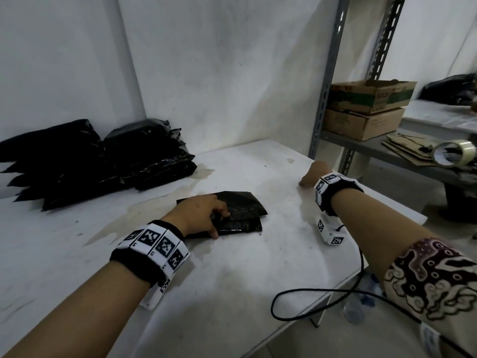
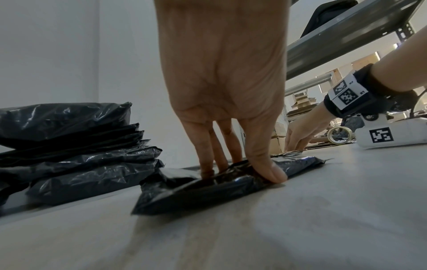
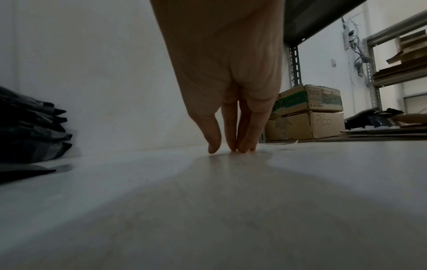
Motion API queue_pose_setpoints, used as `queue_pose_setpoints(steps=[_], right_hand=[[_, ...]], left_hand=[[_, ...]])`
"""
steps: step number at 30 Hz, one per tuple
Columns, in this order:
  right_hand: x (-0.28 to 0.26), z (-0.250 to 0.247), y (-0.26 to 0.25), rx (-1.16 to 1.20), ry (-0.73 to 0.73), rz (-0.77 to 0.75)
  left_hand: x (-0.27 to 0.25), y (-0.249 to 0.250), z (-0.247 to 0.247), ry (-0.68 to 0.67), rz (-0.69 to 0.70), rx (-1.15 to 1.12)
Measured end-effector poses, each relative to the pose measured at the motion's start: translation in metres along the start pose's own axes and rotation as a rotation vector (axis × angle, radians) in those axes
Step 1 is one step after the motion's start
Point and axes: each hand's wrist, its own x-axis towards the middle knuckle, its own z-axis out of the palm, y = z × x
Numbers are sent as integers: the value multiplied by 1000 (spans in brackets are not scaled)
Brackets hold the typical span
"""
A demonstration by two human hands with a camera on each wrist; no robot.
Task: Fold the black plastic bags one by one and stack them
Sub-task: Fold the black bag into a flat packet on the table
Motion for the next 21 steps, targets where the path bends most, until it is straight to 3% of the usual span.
queue_pose_setpoints(steps=[6, 10, 13, 16, 21], right_hand=[[64, 31, 1, -29, 11, -29], [28, 13, 4, 60, -11, 8], [22, 13, 12, 261, -29, 51], [25, 18, 14, 528, 93, 104], [29, 17, 8, 672, 176, 162]], left_hand=[[0, -1, 0, -9, 7, -15], [1, 1, -1, -15, 18, 13], [3, 2, -1, -18, 27, 33], [3, 2, -1, -21, 29, 41], [5, 2, -1, -23, 35, 52]])
